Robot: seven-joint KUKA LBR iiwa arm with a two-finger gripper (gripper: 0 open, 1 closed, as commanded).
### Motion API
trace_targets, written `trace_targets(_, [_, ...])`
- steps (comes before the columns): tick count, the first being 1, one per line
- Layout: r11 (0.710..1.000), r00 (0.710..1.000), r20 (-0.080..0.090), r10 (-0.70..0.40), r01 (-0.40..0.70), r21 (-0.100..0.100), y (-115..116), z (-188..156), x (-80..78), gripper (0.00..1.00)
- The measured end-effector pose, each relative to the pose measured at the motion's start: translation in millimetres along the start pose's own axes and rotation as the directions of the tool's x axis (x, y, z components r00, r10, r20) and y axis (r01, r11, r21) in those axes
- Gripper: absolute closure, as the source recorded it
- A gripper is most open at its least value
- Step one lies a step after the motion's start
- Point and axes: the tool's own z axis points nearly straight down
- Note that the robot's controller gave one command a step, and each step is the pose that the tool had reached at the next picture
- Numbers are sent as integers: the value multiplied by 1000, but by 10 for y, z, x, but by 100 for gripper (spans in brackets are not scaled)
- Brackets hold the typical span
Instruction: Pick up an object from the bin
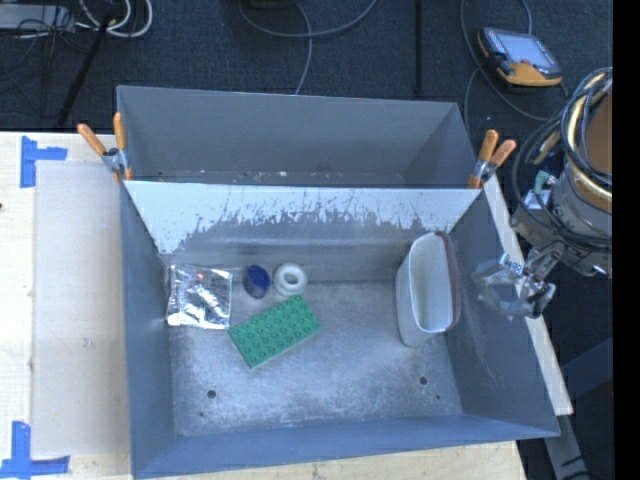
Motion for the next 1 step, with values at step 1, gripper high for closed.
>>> trace_targets(1, [1000,1000,-4,4,-4,-8,5,46,15,0])
